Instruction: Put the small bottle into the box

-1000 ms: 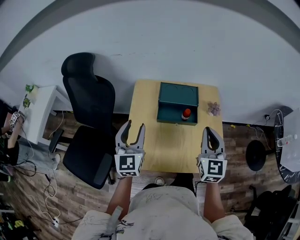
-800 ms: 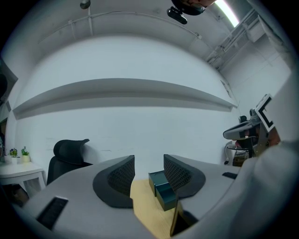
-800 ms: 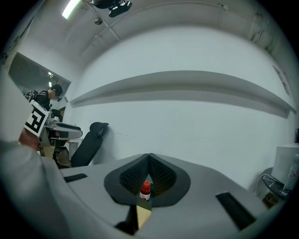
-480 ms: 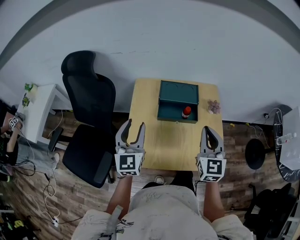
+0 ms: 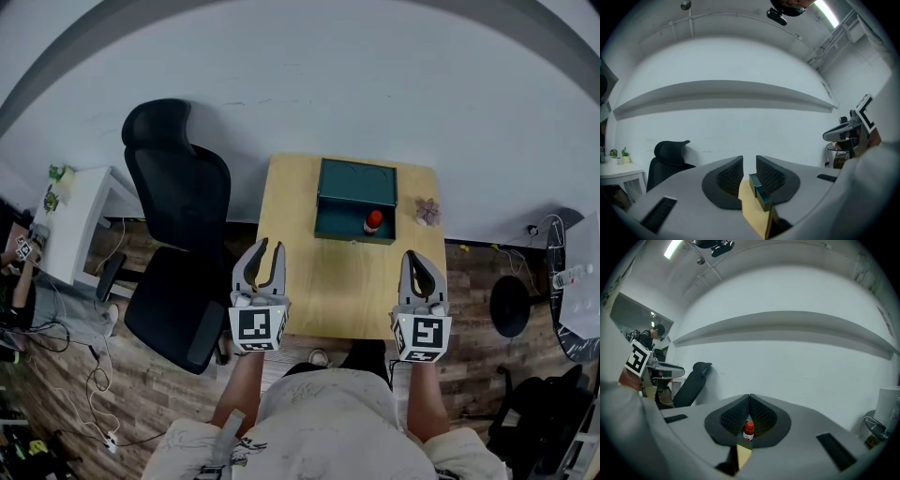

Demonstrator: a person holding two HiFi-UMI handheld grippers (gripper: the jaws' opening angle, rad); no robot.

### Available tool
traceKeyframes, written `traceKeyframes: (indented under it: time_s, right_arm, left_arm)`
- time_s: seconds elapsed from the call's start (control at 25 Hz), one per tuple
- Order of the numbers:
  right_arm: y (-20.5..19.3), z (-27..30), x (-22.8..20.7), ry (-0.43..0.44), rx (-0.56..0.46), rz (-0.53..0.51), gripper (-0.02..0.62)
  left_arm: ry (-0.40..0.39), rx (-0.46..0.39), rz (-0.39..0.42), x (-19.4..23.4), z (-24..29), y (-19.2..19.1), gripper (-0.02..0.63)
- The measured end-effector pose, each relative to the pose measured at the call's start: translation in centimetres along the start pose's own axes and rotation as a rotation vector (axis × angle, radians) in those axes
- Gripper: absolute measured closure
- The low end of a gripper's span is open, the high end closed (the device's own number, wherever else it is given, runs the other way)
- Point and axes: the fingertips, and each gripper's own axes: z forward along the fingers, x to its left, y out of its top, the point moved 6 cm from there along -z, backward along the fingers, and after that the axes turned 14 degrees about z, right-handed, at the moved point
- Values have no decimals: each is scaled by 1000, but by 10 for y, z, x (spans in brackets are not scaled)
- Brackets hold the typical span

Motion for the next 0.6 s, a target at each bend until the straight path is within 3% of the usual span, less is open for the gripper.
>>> traceKeyframes:
  time_s: [0.2, 0.6]
  right_arm:
    - [3, 0, 1, 5, 0, -4, 580]
    - [2, 0, 0, 4, 2, -6, 580]
  left_arm:
    - [35, 7, -2, 3, -2, 2, 595]
    - [23, 10, 0, 1, -1, 1, 598]
